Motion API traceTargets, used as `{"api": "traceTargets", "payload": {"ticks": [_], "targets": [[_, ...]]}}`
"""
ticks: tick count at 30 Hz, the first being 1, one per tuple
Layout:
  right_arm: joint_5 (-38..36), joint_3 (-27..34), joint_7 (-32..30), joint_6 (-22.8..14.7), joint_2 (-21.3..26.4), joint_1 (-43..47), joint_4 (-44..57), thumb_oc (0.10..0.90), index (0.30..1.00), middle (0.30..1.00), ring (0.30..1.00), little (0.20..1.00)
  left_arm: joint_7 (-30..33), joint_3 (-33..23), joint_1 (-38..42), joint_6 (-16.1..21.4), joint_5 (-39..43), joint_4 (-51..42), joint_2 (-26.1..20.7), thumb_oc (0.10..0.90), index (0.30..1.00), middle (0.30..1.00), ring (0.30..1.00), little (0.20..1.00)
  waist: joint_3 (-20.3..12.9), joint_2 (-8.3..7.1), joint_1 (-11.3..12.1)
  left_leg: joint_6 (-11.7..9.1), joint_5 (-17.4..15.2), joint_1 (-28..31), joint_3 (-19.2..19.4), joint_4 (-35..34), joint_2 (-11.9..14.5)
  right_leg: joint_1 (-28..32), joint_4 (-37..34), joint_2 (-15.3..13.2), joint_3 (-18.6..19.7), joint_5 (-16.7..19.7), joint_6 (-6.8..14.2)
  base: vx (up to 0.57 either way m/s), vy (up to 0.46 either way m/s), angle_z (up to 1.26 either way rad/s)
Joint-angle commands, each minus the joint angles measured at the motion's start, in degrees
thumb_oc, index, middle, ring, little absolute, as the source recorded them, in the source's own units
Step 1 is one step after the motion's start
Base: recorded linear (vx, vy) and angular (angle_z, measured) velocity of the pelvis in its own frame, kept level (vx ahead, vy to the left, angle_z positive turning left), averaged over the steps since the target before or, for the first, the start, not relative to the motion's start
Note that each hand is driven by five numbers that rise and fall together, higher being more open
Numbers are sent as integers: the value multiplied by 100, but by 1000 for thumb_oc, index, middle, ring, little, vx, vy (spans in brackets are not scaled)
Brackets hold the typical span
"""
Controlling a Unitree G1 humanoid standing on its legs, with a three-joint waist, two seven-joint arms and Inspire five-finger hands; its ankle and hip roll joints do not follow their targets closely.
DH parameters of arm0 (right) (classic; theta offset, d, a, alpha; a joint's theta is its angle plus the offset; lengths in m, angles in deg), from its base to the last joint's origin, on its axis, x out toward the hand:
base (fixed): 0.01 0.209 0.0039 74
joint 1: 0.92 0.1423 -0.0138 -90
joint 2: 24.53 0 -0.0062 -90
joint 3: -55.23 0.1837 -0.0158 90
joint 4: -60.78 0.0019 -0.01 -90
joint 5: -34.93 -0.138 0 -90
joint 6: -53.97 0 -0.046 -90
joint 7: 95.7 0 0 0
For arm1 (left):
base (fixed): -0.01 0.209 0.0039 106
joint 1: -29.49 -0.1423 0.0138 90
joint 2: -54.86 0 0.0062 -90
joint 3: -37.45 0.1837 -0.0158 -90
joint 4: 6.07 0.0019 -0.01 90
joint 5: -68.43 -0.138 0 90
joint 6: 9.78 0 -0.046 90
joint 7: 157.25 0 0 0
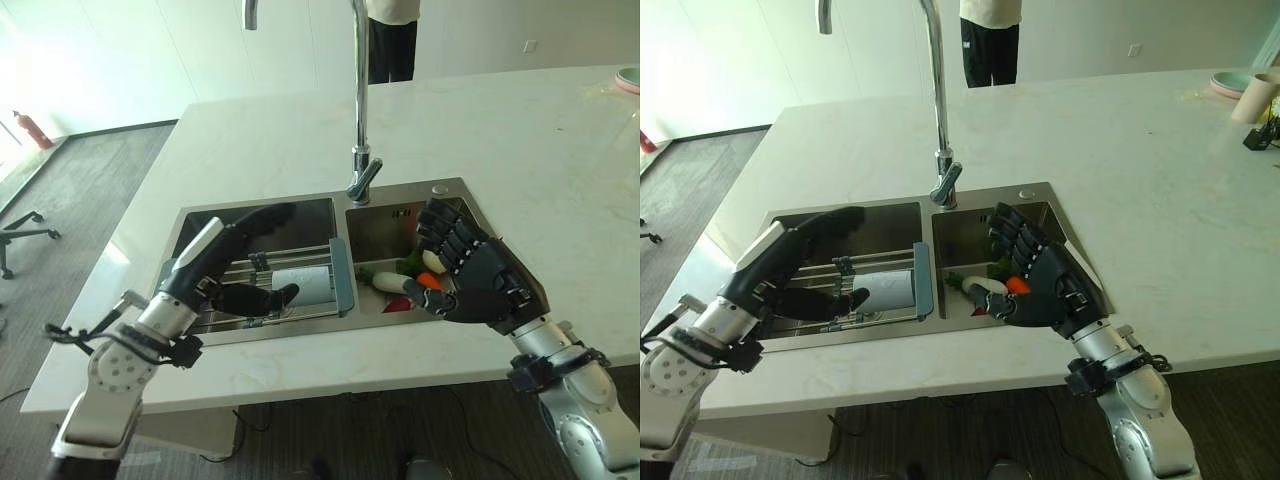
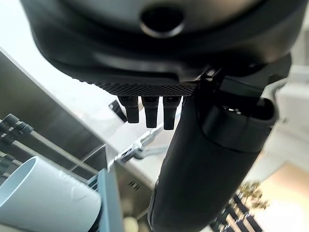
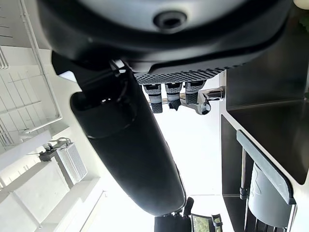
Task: Place the dishes in the dishwasher.
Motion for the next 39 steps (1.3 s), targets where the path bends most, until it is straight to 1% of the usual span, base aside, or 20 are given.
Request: {"api": "traceTargets", "payload": {"ticks": [1,2,3,4,5,7,8,9,10,13,15,18,21,23,25,27,29,33,37,39], "targets": [[-303,209,90,-370,19,722,279,800,900,900,900,900,-125,-191,854,32,215,41,-346,800,900,900,900,900,-264,-65,-62,-195,-963,208,21,349,299,522,-422,-23,-46,-415,547,-16,30,3],[-285,195,108,-356,34,739,256,800,900,900,900,900,-186,-168,928,-131,169,113,-409,800,900,900,900,900,-267,-44,-82,-197,-1013,263,38,349,303,564,-422,-22,-40,-454,560,-19,38,-11],[-273,171,110,-351,75,810,195,800,900,900,900,900,-225,-92,1080,-255,192,256,-540,800,900,900,900,900,-282,-20,-115,-197,-981,257,61,349,308,544,-422,-12,-9,-419,549,-17,27,-17],[-271,171,109,-353,78,819,188,800,900,900,900,900,-237,-81,1103,-264,196,279,-553,800,900,900,900,900,-288,-20,-115,-197,-976,248,63,349,309,533,-422,-10,-6,-414,547,-39,21,-21],[-283,154,90,-312,135,873,179,800,900,900,900,900,-290,-22,1226,-392,185,408,-622,800,900,900,900,900,-294,-10,-135,-195,-980,260,85,349,315,541,-422,-3,2,-420,545,-10,14,-12],[-316,171,146,-275,205,896,158,800,900,900,900,900,-257,48,1374,-513,184,583,-749,800,900,900,900,900,-294,7,-178,-196,-989,289,110,349,318,554,-422,10,23,-422,546,-11,27,-3],[-371,218,192,-211,287,905,156,800,900,900,900,900,-334,88,1495,-673,345,762,-823,800,900,900,900,900,-311,13,-211,-199,-996,303,132,349,319,555,-422,21,48,-426,547,7,36,0],[-376,222,217,-194,307,908,145,800,900,900,900,900,-372,105,1529,-786,520,841,-815,800,900,900,900,900,-314,19,-227,-203,-1031,334,139,349,320,581,-422,24,57,-454,557,-11,34,1],[-339,218,256,-181,306,926,122,800,900,900,900,900,-382,115,1586,-893,653,962,-761,800,900,900,900,900,-319,18,-236,-199,-996,311,151,349,324,550,-422,34,74,-422,544,0,0,0],[-268,161,268,-171,349,1014,57,800,900,900,900,900,-183,304,1779,-784,459,1482,-730,800,900,900,900,900,-324,27,-277,-203,-1045,381,194,349,330,597,-422,45,88,-454,555,-4,29,-2],[-284,152,285,-131,403,1057,50,800,900,900,900,900,-190,358,1893,-779,393,1698,-776,800,900,900,900,900,-333,28,-294,-201,-1053,393,219,349,330,598,-422,54,96,-457,556,6,19,-6],[-240,164,338,-111,430,1072,27,800,900,900,900,900,-312,444,2012,-914,353,1898,-794,800,900,900,900,900,-336,36,-323,-194,-1069,415,252,349,331,596,-422,69,116,-456,556,-5,5,-7],[-236,152,322,-112,443,1087,-7,800,900,900,900,900,-290,555,2073,-997,188,2010,-776,800,900,900,900,900,-337,37,-344,-190,-1078,429,264,349,325,598,-422,75,143,-455,560,-1,-4,-5],[-255,144,329,-101,471,1105,-18,800,900,900,900,900,-276,629,2136,-909,158,2221,-788,800,900,900,900,900,-334,41,-369,-188,-1088,446,285,349,322,601,-422,75,161,-451,566,1,-2,-9],[-238,148,393,-105,459,1098,-60,800,900,900,900,900,-378,656,2189,-901,371,2393,-750,800,900,900,900,900,-339,51,-395,-183,-1102,459,305,349,318,597,-422,76,182,-448,573,2,3,-8],[-211,134,415,-113,449,1096,-78,800,900,900,900,900,-335,687,2190,-869,252,2445,-739,800,900,900,900,900,-341,60,-412,-181,-1113,475,332,349,320,596,-422,77,196,-441,579,5,5,-4],[-174,113,433,-118,443,1088,-78,800,900,900,900,900,-274,738,2231,-737,184,2581,-744,800,900,900,900,900,-351,63,-443,-176,-1122,487,359,349,317,588,-422,84,225,-434,583,5,7,-4],[-138,80,425,-151,479,1133,-117,800,900,900,900,900,-160,849,2414,-591,-37,2793,-837,800,900,900,900,900,-355,64,-481,-170,-1141,509,401,349,318,578,-422,93,252,-420,590,0,8,-5],[-125,78,428,-130,505,1154,-132,800,900,900,900,900,-122,961,2524,-652,-183,2859,-846,800,900,900,900,900,-355,53,-496,-156,-1147,518,408,349,312,575,-422,115,280,-419,588,-1,4,-7],[-137,80,427,-122,529,1156,-125,800,900,900,900,900,-190,978,2544,-644,-91,2910,-813,800,900,900,900,900,-353,45,-502,-156,-1147,521,413,349,310,573,-422,126,290,-419,585,-6,6,-8]]}}
